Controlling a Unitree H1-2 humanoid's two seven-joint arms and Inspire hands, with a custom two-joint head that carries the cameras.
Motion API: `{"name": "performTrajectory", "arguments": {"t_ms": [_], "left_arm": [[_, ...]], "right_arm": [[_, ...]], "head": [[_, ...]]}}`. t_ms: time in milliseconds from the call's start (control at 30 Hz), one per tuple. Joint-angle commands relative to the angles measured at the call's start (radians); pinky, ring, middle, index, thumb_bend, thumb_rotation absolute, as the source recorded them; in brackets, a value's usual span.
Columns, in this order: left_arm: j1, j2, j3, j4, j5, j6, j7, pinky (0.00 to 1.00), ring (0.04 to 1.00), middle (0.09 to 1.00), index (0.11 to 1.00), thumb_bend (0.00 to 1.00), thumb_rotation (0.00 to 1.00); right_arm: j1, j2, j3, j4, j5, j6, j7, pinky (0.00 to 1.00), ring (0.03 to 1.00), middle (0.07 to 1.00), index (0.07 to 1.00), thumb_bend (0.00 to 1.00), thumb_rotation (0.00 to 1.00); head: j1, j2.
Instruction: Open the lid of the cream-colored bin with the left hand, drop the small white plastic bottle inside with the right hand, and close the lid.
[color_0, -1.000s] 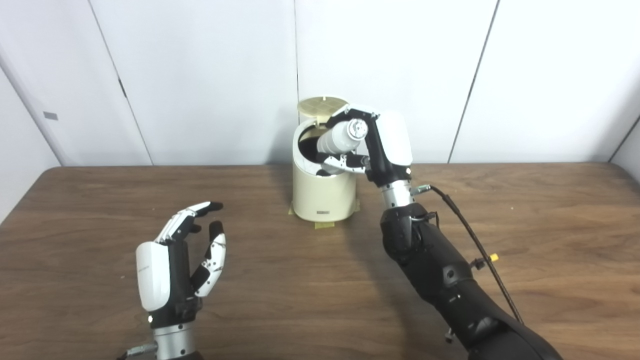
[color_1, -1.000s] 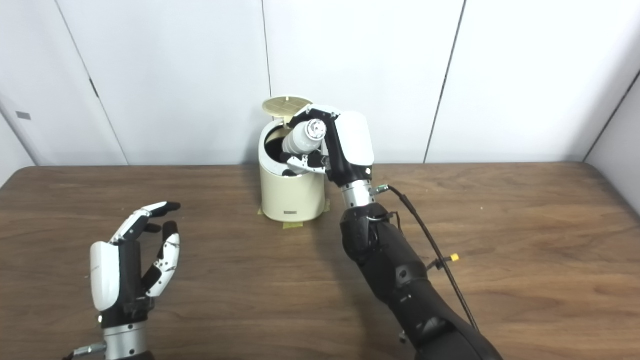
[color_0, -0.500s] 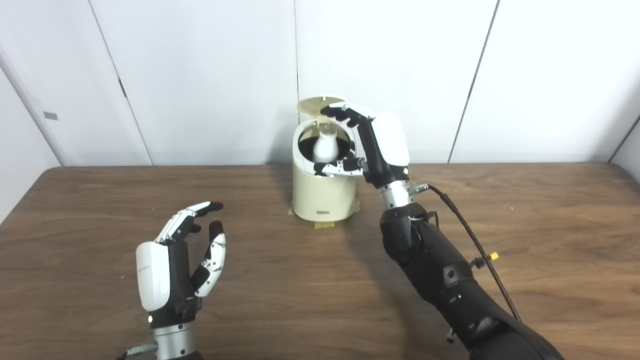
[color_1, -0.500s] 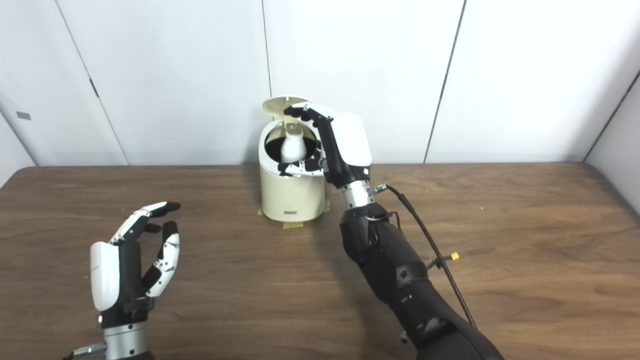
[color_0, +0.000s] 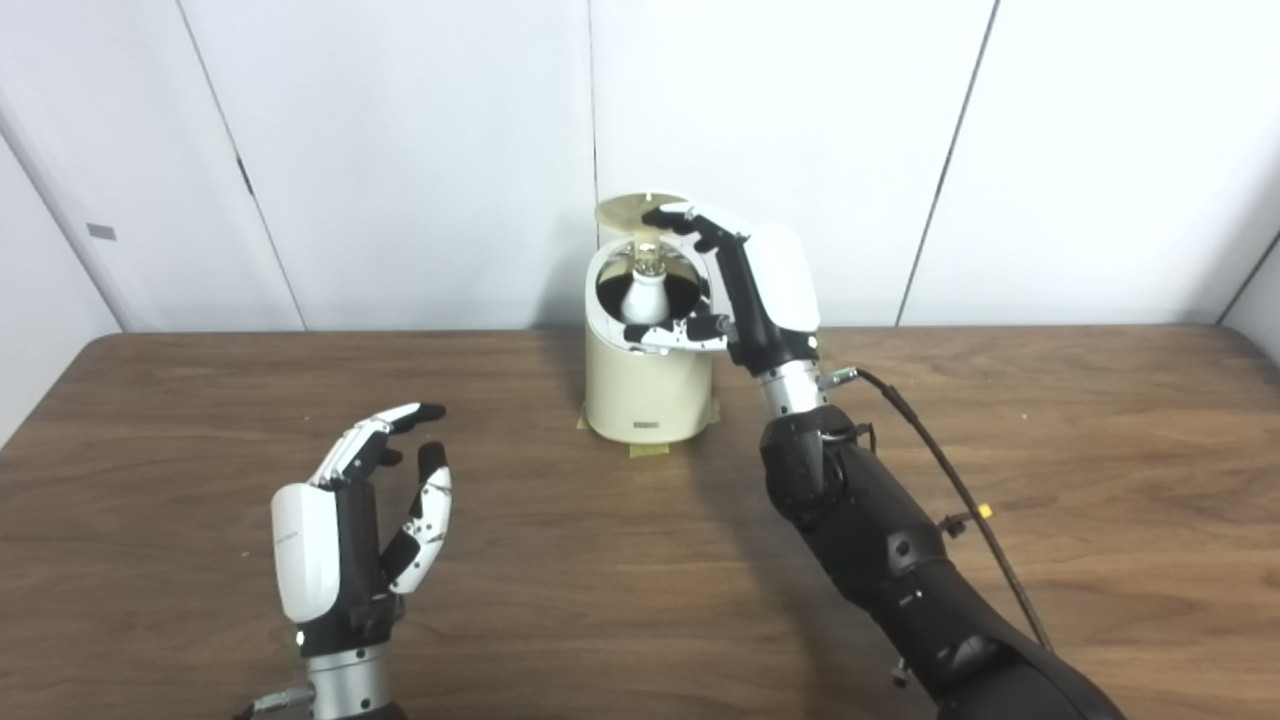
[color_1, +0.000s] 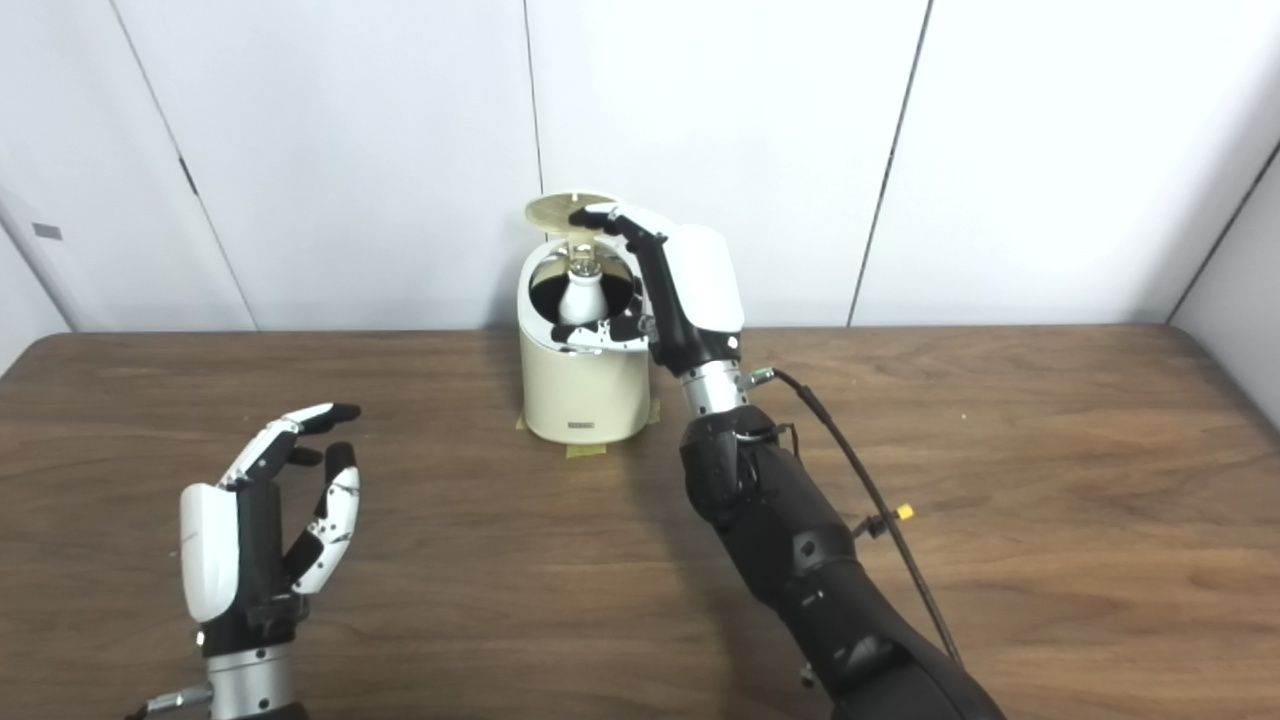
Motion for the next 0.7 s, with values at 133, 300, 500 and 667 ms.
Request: {"name": "performTrajectory", "arguments": {"t_ms": [133, 300, 500, 667], "left_arm": [[-0.014, -0.023, -0.013, 0.032, 0.001, -0.015, 0.024, 0.57, 0.698, 0.695, 0.676, 0.21, 0.64], [-0.018, -0.021, -0.013, 0.041, -0.003, -0.023, 0.028, 0.57, 0.697, 0.695, 0.675, 0.21, 0.64], [-0.022, -0.016, -0.011, 0.051, -0.007, -0.032, 0.035, 0.57, 0.696, 0.694, 0.674, 0.21, 0.65], [-0.022, -0.012, -0.003, 0.044, -0.010, -0.021, 0.028, 0.57, 0.700, 0.697, 0.676, 0.22, 0.65]], "right_arm": [[-0.020, 0.018, -0.054, -0.060, 0.070, -0.087, -0.066, 0.29, 0.326, 0.380, 0.374, 0.81, 0.29], [0.025, 0.015, -0.073, -0.158, 0.140, -0.107, -0.064, 0.30, 0.362, 0.416, 0.444, 0.56, 0.21], [0.113, 0.005, -0.095, -0.308, 0.192, -0.108, -0.060, 0.48, 0.546, 0.590, 0.492, 0.49, 0.17], [0.204, -0.034, -0.108, -0.395, 0.259, -0.107, -0.039, 0.47, 0.533, 0.572, 0.493, 0.49, 0.18]], "head": [[0.000, 0.003], [-0.002, -0.002], [-0.006, -0.007], [-0.010, -0.008]]}}
